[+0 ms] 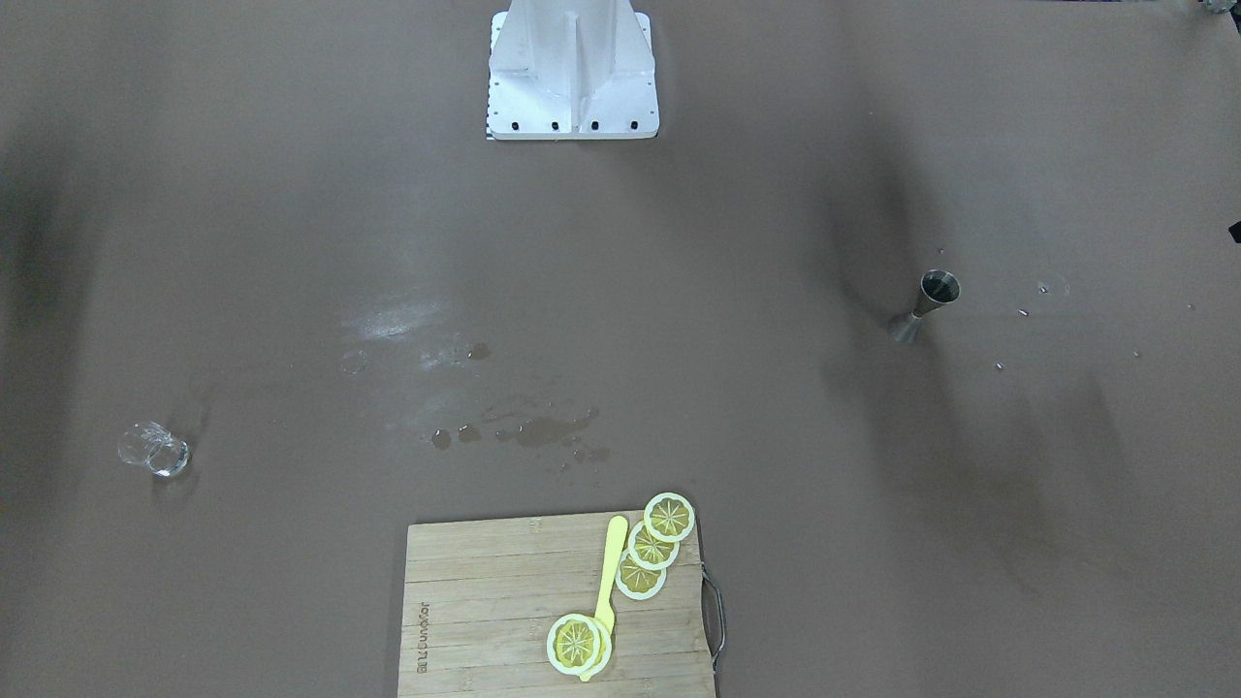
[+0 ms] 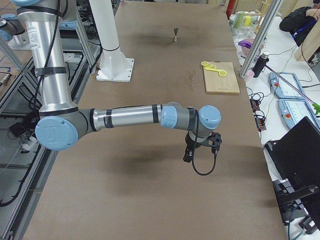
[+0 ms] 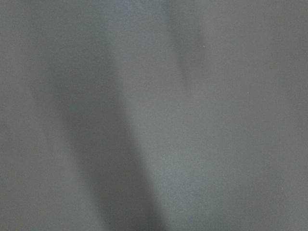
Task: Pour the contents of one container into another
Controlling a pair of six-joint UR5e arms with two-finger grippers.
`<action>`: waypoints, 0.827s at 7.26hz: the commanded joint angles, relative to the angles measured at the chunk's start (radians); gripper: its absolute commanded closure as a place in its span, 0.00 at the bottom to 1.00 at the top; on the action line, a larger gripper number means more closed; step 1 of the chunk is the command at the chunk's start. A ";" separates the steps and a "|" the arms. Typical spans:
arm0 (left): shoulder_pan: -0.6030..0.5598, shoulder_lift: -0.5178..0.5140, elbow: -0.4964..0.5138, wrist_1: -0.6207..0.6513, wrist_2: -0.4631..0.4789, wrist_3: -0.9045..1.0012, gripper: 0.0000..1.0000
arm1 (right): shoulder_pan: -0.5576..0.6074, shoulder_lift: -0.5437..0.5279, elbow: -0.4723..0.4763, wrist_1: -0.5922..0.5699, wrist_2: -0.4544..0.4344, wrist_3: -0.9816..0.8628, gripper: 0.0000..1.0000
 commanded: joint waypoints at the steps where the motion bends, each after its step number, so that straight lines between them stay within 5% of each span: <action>1: -0.001 0.063 -0.039 -0.003 0.016 0.011 0.01 | 0.017 -0.024 -0.016 0.072 -0.016 0.000 0.00; 3: -0.033 0.096 -0.047 0.010 0.062 0.198 0.01 | 0.016 -0.027 -0.019 0.073 -0.021 0.014 0.00; 6: -0.123 0.145 -0.047 0.009 0.072 0.204 0.01 | 0.017 -0.026 -0.029 0.073 -0.016 0.014 0.00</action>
